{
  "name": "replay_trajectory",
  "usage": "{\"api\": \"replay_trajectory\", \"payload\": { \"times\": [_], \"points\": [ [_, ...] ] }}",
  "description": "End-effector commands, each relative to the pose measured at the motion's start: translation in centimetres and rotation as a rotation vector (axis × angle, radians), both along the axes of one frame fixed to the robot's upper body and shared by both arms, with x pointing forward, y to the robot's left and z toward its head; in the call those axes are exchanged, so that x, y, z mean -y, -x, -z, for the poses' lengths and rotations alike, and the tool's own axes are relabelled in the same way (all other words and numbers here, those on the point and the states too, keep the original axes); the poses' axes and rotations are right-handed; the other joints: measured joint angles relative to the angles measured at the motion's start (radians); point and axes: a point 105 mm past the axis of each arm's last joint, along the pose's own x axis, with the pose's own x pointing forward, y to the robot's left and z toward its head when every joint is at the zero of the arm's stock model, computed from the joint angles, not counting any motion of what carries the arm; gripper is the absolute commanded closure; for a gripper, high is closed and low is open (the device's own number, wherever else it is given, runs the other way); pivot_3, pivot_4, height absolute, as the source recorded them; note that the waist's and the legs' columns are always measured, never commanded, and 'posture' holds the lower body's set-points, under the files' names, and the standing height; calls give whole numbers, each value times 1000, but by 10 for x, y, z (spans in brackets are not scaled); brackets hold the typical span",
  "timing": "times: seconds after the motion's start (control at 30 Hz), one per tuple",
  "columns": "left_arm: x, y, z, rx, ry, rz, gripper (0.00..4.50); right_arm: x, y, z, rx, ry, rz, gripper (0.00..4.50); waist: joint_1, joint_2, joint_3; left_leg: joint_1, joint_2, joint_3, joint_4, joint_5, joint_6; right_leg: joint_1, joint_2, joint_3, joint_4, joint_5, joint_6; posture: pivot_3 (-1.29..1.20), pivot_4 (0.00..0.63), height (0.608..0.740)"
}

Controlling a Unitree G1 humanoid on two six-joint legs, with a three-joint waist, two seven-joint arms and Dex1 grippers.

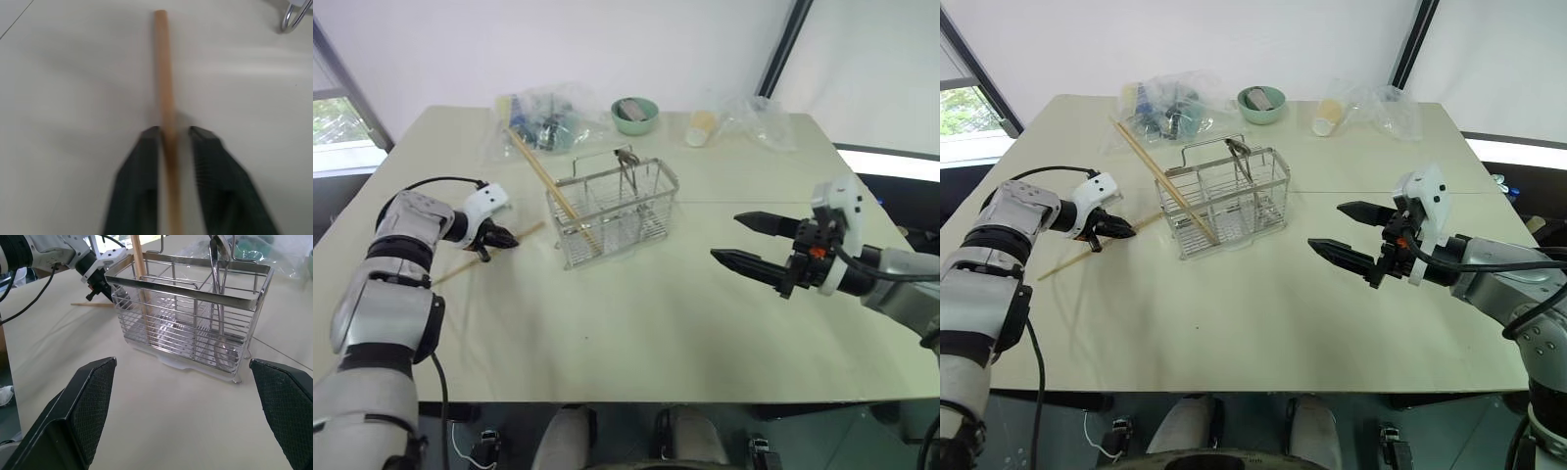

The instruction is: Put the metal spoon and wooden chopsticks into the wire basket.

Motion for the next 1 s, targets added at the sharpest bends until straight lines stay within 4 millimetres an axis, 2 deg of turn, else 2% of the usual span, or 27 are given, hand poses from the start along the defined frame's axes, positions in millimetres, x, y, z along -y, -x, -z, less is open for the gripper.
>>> {"api": "replay_trajectory", "payload": {
  "times": [0.03, 0.17, 0.37, 0.43, 0.53, 0.57, 0.63, 0.67, 0.73, 0.83, 1.0],
  "points": [
    [-5, -5, -11, 43, -8, -26, 4440, -3, 0, -10, 50, -12, -10, 0, 0, 0, 0, 0, 0, 0, 0, 0, 0, 0, 0, 0, 0, 0, 0, 0, 150, 633],
    [-16, -11, -24, 122, 27, -108, 4440, -5, -1, -8, 46, -15, -20, 0, -1, 0, 0, -1, 0, 0, 0, 2, 3, -1, 0, 0, 0, 0, 0, 0, 150, 633],
    [-40, -31, -74, 397, 163, -354, 4440, -7, -4, -7, 47, -16, -29, 0, -2, 0, 0, -5, 0, 0, 0, 2, 3, -3, 0, 0, 0, 1, 3, 0, 150, 633],
    [-52, -39, -131, 638, 329, -489, 4440, -6, -5, -6, 50, -17, -28, 0, -1, -1, 1, -5, -1, 0, 0, 2, 3, -2, 0, 0, -1, 1, 3, 0, 150, 633],
    [-66, -34, -197, 883, 599, -649, 4440, -6, -5, -6, 53, -21, -26, 0, 0, -5, 1, -6, -1, -1, 0, 2, 3, -2, 0, 0, -2, 3, 5, 0, 150, 633],
    [-68, -30, -212, 926, 681, -681, 4440, -6, -5, -6, 53, -22, -26, 0, -1, -5, 1, -6, -1, -1, 0, 2, 2, -2, -1, 0, -3, 3, 6, 0, 150, 633],
    [-55, -15, -254, 1007, 934, -662, 4440, -6, -4, -6, 53, -24, -26, 0, -2, -4, 1, -5, -1, -1, 1, 2, 2, -1, -2, 0, -3, 3, 6, 0, 150, 633],
    [-40, -4, -272, 1037, 1025, -604, 4440, -6, -4, -6, 53, -25, -25, 0, -1, -4, 1, -5, -2, 0, 1, 2, 2, 0, -4, 0, -3, 4, 6, 0, 150, 633],
    [-5, 18, -294, 1067, 1116, -483, 4440, -6, -5, -6, 53, -30, -24, 0, 1, -4, 1, -5, -2, 0, 1, 4, -2, 0, -6, 1, -3, 4, 7, 0, 150, 633],
    [40, 39, -300, 1064, 1123, -348, 4440, -8, -6, -7, 55, -36, -27, 0, 0, -1, 0, -5, -5, 0, 1, 7, -7, 2, -9, 1, -4, 4, 7, 0, 150, 633],
    [82, 44, -278, 1009, 1045, -233, 4440, -7, -10, -7, 60, -39, -24, 0, -1, 1, 1, 0, -5, 2, 1, 9, -10, 4, -9, 0, -3, 5, 9, 0, 150, 633]
  ]
}}
